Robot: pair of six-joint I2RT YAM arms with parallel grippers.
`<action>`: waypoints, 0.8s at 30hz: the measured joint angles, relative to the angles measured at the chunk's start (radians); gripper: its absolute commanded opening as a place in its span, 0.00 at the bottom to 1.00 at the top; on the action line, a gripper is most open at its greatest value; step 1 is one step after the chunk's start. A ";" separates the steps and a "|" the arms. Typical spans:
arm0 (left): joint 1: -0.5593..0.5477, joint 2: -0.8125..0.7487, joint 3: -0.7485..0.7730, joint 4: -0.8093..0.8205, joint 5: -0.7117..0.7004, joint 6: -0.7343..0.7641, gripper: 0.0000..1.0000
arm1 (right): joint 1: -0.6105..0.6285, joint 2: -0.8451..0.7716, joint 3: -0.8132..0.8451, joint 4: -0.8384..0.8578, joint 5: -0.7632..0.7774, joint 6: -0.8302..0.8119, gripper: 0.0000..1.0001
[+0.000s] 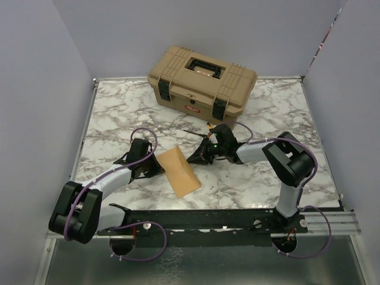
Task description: Place the letter into the envelope and seal it
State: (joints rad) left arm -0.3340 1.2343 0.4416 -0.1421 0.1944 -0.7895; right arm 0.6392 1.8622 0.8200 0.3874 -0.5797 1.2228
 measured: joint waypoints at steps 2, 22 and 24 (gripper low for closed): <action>0.000 0.000 0.000 0.000 0.000 -0.003 0.00 | 0.016 0.020 0.037 -0.048 0.005 -0.040 0.13; 0.006 -0.061 0.093 -0.020 0.009 -0.018 0.00 | 0.171 0.053 0.341 -0.548 0.338 -0.475 0.19; 0.007 -0.058 0.122 -0.006 0.017 -0.018 0.00 | 0.183 0.057 0.367 -0.578 0.368 -0.515 0.22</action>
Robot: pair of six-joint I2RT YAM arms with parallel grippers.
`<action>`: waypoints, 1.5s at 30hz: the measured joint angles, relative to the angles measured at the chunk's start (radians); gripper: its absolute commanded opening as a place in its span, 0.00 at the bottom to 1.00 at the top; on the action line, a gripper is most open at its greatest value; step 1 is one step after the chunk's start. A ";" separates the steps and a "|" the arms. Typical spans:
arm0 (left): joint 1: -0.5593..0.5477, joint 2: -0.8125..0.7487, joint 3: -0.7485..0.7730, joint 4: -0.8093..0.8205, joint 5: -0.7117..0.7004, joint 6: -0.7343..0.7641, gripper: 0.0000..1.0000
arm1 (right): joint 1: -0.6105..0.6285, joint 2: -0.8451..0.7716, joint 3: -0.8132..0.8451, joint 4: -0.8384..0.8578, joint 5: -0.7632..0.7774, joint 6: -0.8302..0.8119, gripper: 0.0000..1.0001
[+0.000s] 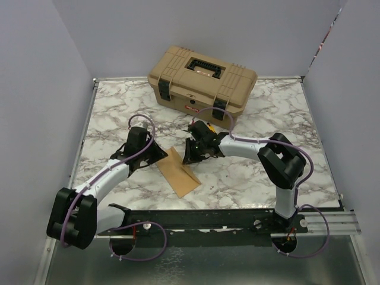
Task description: Place the letter into the envelope and seal it
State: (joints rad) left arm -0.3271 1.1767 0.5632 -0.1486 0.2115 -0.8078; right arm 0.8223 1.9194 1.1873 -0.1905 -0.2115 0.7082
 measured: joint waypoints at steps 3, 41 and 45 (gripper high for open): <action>0.004 0.030 0.034 0.023 0.010 -0.001 0.00 | 0.024 0.014 0.038 -0.044 0.045 -0.059 0.27; 0.051 0.365 0.006 0.281 0.186 -0.101 0.00 | 0.249 -0.018 -0.067 0.124 0.520 -0.595 0.46; 0.052 0.383 -0.004 0.305 0.208 -0.114 0.00 | 0.243 -0.050 -0.106 0.137 0.507 -0.623 0.44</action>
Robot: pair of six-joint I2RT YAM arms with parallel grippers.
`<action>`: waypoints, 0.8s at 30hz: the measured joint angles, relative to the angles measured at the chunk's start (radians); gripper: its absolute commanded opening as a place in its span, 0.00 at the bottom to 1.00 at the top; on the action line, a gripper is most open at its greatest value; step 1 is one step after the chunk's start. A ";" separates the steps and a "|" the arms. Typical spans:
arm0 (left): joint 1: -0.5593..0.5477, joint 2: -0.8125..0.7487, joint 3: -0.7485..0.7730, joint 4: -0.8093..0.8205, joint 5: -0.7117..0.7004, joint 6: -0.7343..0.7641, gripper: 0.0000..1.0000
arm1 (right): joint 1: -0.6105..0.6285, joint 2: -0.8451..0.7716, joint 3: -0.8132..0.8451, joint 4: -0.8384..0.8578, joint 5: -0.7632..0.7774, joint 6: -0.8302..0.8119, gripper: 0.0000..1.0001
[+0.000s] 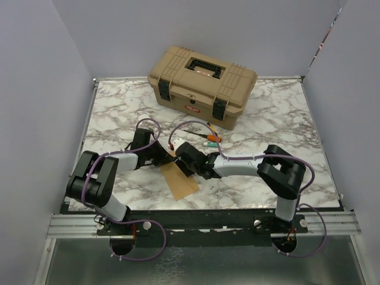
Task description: Place the letter into the envelope and seal it
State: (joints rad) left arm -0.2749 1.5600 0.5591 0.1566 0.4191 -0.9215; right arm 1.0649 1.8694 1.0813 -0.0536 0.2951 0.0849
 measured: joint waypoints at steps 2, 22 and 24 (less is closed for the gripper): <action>0.000 0.004 -0.001 0.005 0.005 -0.002 0.00 | 0.000 -0.005 -0.002 -0.007 -0.014 -0.001 0.43; 0.003 0.049 0.016 0.024 0.044 -0.035 0.00 | -0.015 0.145 0.304 -0.347 -0.166 0.304 0.10; 0.005 0.050 0.017 0.024 0.046 -0.039 0.00 | -0.015 0.147 0.309 -0.349 -0.167 0.320 0.11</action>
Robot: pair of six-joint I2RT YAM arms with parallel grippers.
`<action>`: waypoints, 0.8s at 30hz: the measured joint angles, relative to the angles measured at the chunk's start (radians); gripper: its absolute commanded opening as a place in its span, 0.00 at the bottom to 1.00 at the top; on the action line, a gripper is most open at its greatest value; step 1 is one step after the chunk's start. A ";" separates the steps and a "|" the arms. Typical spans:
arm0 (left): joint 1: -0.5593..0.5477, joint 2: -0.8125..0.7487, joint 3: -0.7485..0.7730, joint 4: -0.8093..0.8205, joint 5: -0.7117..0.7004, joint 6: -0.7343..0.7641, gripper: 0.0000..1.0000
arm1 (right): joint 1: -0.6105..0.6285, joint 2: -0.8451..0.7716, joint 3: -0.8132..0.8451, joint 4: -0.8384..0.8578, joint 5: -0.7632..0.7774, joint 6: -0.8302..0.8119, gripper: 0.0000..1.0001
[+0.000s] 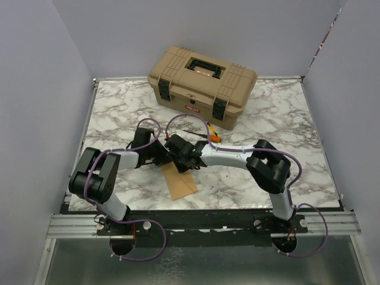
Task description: Place the letter into the envelope and seal it
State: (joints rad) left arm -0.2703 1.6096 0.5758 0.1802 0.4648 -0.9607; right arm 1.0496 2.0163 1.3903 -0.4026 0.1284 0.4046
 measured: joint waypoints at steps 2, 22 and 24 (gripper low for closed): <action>0.000 0.000 0.000 0.000 0.000 -0.001 0.00 | -0.002 0.003 0.002 -0.002 0.000 0.010 0.13; 0.000 -0.067 0.097 -0.127 0.057 0.009 0.00 | -0.003 -0.164 -0.303 0.274 -0.071 -0.331 0.21; 0.000 -0.047 0.114 -0.124 0.073 0.019 0.00 | -0.003 -0.165 -0.307 0.283 -0.077 -0.358 0.21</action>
State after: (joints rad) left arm -0.2707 1.5627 0.6895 0.0563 0.5381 -0.9413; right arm 1.0462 1.8515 1.0836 -0.1192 0.0513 0.0467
